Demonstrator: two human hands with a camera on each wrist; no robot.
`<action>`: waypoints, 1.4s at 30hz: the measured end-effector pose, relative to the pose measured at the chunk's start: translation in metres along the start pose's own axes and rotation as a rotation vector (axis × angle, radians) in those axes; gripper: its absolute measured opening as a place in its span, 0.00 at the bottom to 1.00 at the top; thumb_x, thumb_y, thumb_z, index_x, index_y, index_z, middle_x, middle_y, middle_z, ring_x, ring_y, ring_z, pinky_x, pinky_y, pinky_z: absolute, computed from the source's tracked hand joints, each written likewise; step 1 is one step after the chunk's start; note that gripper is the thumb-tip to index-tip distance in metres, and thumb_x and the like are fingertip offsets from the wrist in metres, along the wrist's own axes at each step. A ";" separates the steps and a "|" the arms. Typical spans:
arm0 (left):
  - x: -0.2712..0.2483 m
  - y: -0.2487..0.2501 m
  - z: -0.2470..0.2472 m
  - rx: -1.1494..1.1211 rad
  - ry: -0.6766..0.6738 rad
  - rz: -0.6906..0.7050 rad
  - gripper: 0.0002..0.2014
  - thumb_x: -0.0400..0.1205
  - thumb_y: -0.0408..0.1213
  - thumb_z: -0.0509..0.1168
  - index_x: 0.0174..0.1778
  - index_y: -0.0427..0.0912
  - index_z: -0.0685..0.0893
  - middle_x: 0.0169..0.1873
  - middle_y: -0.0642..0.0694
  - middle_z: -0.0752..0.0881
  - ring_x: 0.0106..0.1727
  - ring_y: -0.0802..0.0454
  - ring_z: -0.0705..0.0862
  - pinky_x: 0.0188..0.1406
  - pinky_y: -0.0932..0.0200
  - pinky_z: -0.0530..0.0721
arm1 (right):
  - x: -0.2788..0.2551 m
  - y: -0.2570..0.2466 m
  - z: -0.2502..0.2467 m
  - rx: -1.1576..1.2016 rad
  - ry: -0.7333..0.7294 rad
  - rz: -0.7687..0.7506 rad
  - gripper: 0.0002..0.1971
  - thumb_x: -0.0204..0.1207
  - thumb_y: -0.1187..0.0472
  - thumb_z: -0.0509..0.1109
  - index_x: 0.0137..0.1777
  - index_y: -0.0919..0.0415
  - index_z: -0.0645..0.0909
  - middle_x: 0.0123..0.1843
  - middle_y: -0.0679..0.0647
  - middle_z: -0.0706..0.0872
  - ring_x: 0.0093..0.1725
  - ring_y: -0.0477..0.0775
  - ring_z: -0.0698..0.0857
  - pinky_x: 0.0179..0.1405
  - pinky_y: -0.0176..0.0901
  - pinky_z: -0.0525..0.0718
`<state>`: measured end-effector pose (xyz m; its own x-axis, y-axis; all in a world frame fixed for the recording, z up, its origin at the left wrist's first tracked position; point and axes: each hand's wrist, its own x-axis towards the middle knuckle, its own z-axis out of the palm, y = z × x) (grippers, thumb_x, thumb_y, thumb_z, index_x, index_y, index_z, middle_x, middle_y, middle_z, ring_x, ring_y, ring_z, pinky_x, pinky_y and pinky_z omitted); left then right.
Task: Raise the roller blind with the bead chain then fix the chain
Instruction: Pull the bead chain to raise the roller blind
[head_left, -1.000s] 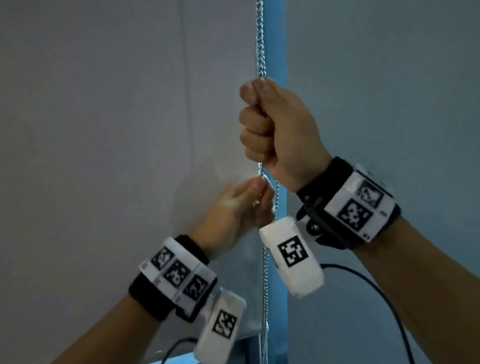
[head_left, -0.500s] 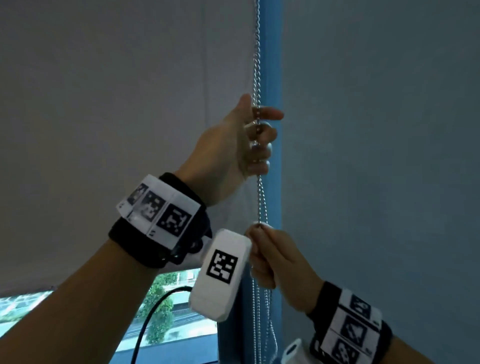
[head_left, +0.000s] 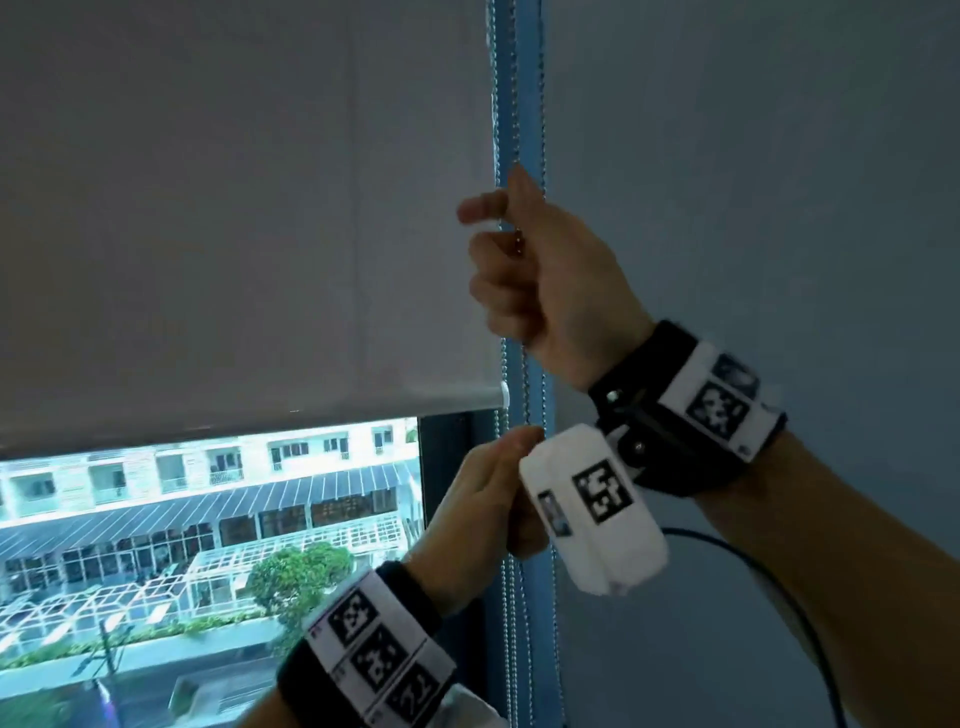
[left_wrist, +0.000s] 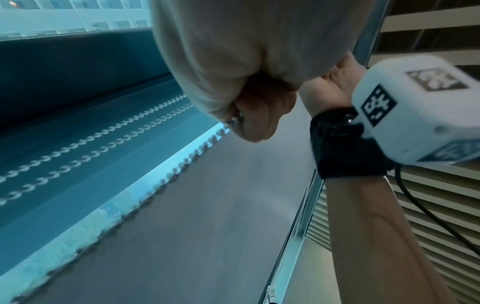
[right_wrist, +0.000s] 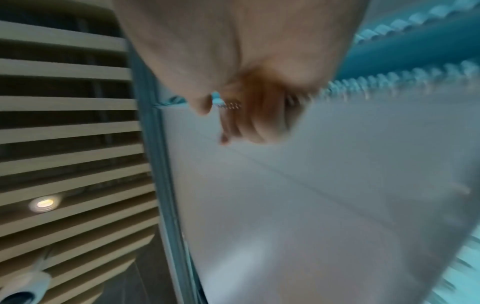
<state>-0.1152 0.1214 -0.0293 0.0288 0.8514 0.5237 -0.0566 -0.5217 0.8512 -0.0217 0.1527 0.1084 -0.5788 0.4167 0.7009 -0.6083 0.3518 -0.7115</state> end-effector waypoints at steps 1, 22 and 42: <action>-0.001 -0.001 -0.005 0.013 -0.017 -0.014 0.14 0.80 0.46 0.58 0.31 0.44 0.75 0.24 0.43 0.68 0.28 0.53 0.65 0.27 0.57 0.61 | -0.002 0.005 0.004 -0.025 0.025 -0.026 0.20 0.88 0.49 0.48 0.39 0.56 0.73 0.20 0.43 0.63 0.16 0.41 0.59 0.12 0.29 0.58; 0.050 0.129 0.026 0.030 0.065 0.304 0.20 0.89 0.45 0.45 0.28 0.48 0.59 0.18 0.56 0.57 0.18 0.59 0.52 0.13 0.67 0.50 | -0.111 0.087 -0.024 -0.178 -0.204 0.318 0.11 0.74 0.47 0.70 0.41 0.53 0.86 0.27 0.53 0.75 0.27 0.53 0.72 0.28 0.40 0.72; 0.022 0.126 -0.021 0.214 0.009 0.230 0.26 0.86 0.51 0.44 0.51 0.34 0.81 0.39 0.38 0.84 0.40 0.47 0.82 0.45 0.50 0.82 | -0.007 -0.015 0.035 -0.001 -0.046 -0.140 0.20 0.86 0.48 0.51 0.31 0.52 0.66 0.21 0.43 0.61 0.16 0.42 0.54 0.12 0.27 0.53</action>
<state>-0.1422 0.0756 0.0888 0.0313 0.7096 0.7039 0.1511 -0.6995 0.6984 -0.0277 0.1147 0.1160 -0.5128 0.3251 0.7946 -0.6841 0.4043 -0.6070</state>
